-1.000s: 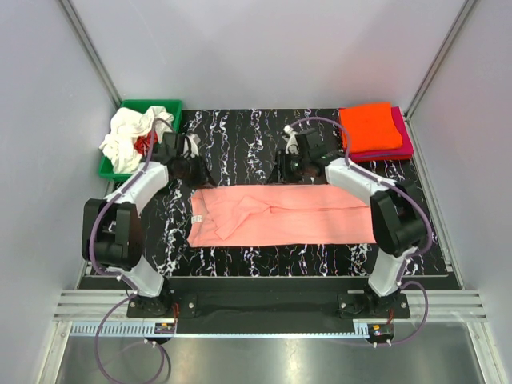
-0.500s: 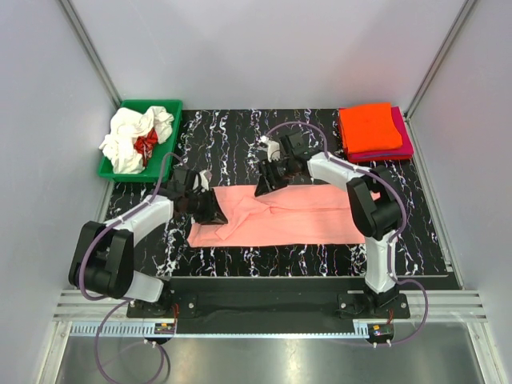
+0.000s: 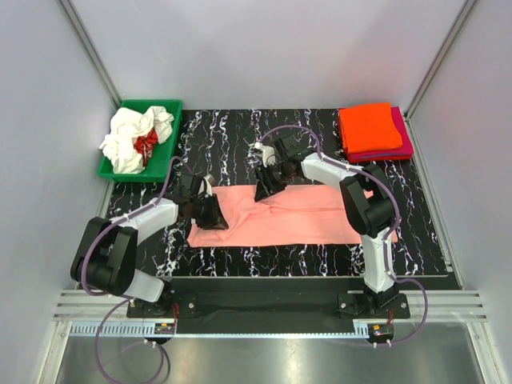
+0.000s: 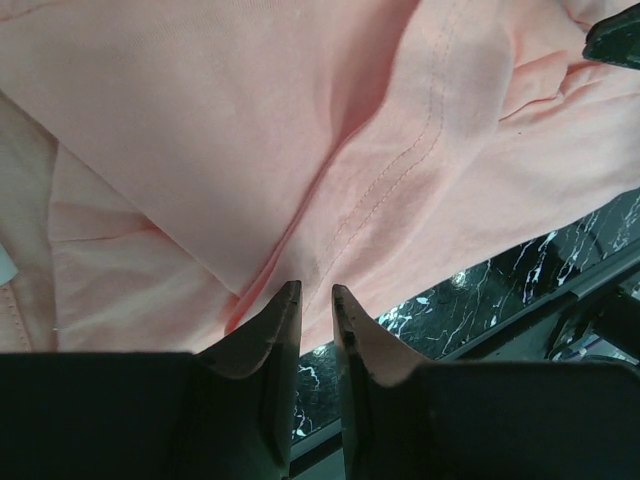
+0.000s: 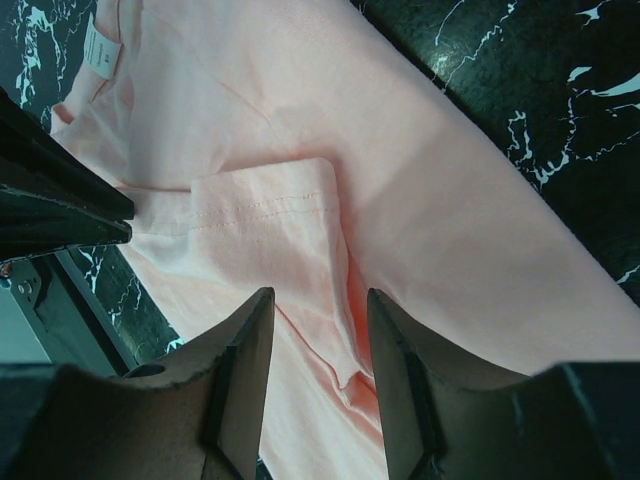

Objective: Fold and stack the t-shirts
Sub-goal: Fold the tshirt

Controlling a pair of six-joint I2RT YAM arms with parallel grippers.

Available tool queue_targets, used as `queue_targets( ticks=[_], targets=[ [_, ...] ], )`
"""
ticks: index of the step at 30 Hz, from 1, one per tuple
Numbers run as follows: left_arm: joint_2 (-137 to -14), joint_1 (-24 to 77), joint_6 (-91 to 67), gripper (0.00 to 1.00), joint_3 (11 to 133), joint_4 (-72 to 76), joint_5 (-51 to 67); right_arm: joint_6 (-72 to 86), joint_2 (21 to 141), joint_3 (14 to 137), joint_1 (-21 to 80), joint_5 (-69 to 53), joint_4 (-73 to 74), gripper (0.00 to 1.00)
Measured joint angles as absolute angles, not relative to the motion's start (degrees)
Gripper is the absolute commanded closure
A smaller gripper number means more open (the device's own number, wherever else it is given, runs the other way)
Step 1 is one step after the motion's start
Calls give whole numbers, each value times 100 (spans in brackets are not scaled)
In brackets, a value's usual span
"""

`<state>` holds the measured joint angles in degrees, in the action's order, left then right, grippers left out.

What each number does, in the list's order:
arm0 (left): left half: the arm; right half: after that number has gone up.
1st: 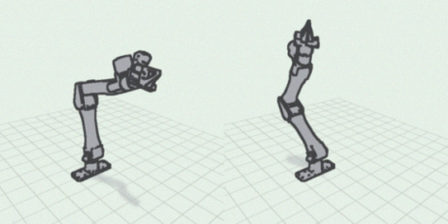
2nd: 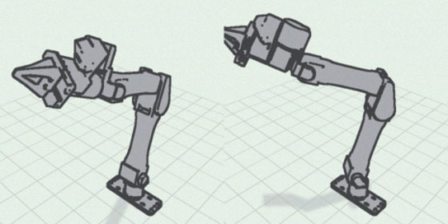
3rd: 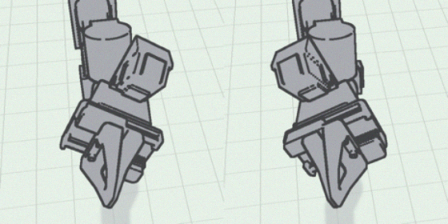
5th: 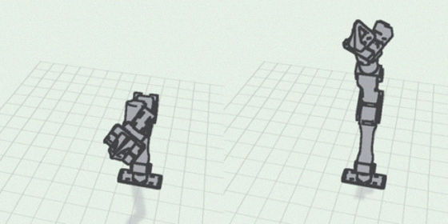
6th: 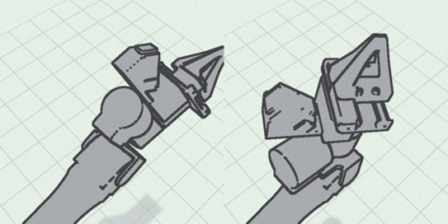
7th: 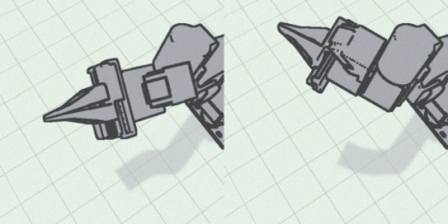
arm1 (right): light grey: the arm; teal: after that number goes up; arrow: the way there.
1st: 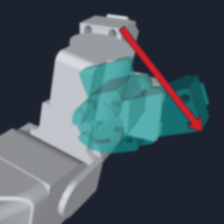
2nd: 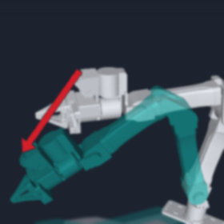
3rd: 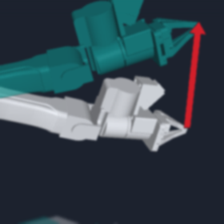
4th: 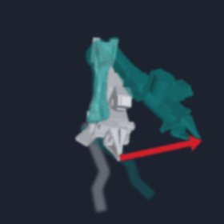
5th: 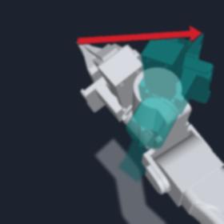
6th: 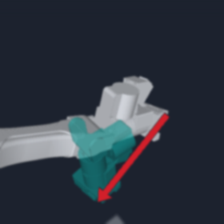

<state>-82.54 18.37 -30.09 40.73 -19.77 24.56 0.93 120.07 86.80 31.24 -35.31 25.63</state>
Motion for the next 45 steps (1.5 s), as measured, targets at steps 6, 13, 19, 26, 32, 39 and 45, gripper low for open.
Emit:
queue_targets(
  ticks=[6,13,19,26,32,39,45],
  targets=[
    [-8281,1944,-3004,77,4071,-1959,2265,-34,12149,8941,3131,-3398,2692,50],
    [-8377,2003,-3004,78,3959,-1955,2058,-95,12414,9194,3148,-3415,2775,52],
    [-8377,2043,-3004,78,3951,-1953,1938,-128,12586,9321,3173,-3601,2864,55],
    [-8377,2104,-3006,78,3924,-1916,1833,-128,12648,9354,3190,-3826,2880,62],
    [-8377,2130,-3006,79,3922,-1909,1787,-128,12674,9365,3192,-4029,2880,62],
    [-8377,2145,-3006,79,3922,-1903,1758,-121,12798,9384,3194,-4007,2886,57],
    [-8377,2154,-3006,79,3922,-1898,1741,-152,12811,9384,3194,-3933,2884,100]
  ],
)
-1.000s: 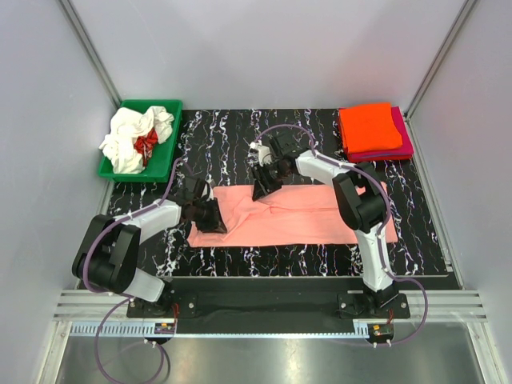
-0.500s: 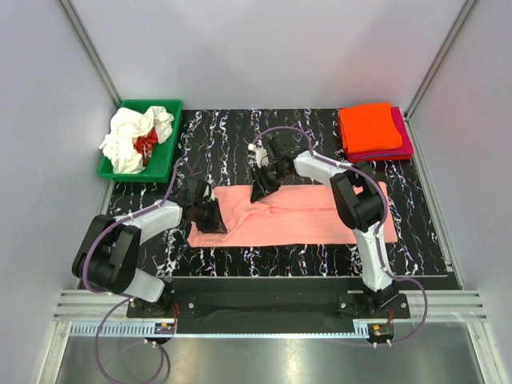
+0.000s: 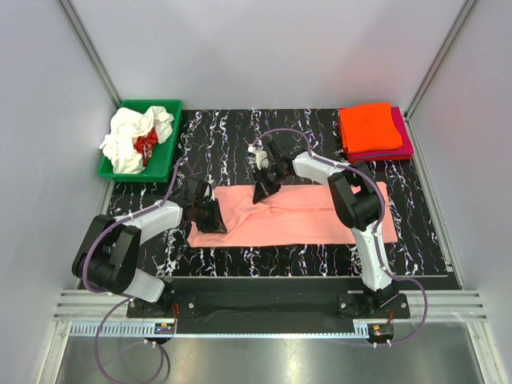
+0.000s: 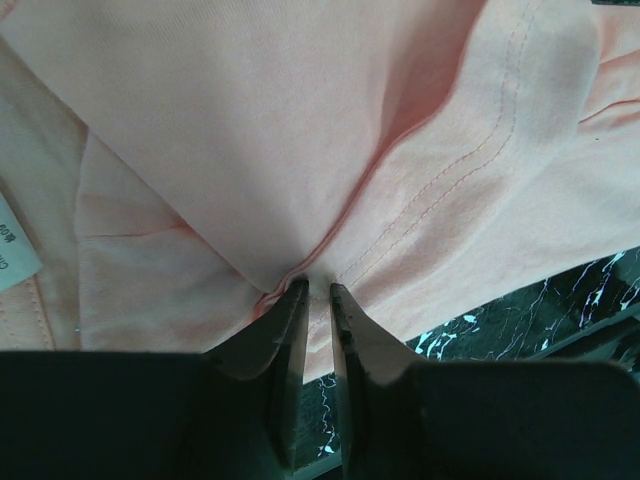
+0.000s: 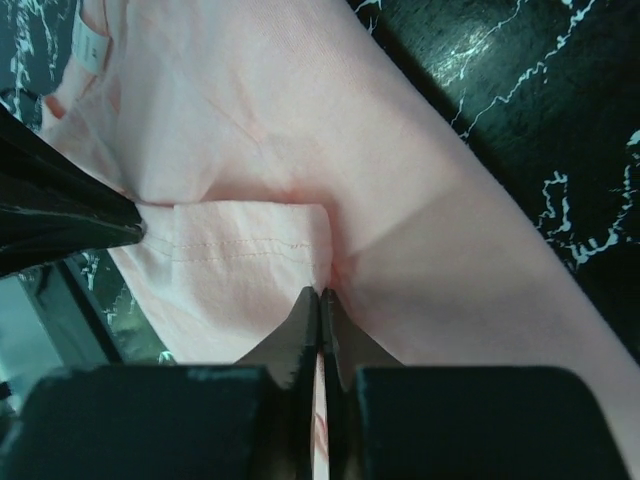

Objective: Fold and stack the t-shirts
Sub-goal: Fold the tshirt

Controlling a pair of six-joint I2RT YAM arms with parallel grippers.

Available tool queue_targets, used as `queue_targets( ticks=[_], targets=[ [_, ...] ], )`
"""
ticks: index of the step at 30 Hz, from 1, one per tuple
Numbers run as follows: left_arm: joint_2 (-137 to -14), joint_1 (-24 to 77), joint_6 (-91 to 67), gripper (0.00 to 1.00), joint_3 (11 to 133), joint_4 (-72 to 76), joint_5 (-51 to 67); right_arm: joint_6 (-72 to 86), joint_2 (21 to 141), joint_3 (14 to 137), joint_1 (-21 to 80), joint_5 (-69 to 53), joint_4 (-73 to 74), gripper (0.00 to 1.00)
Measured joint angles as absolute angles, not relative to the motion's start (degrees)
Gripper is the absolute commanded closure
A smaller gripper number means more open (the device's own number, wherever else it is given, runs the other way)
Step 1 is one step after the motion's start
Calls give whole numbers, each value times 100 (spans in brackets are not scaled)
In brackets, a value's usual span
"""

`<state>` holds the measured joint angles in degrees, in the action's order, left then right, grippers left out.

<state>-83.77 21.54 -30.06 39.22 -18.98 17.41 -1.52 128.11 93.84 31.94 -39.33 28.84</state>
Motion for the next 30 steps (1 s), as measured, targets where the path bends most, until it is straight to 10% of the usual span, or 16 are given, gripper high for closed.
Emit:
queue_targets(
  ticks=[19,24,30],
  targets=[
    [-8320,2370,-3009,80,3942,-1944,1225,-497,12768,9255,2705,-4595,2993,100],
    [-8320,2394,-2993,75,4056,-2108,1072,-497,12768,9258,2700,-4849,3079,72],
    [-8320,2390,-2823,67,4814,-2869,493,-311,12731,9258,2687,-4530,3238,80]
  ],
)
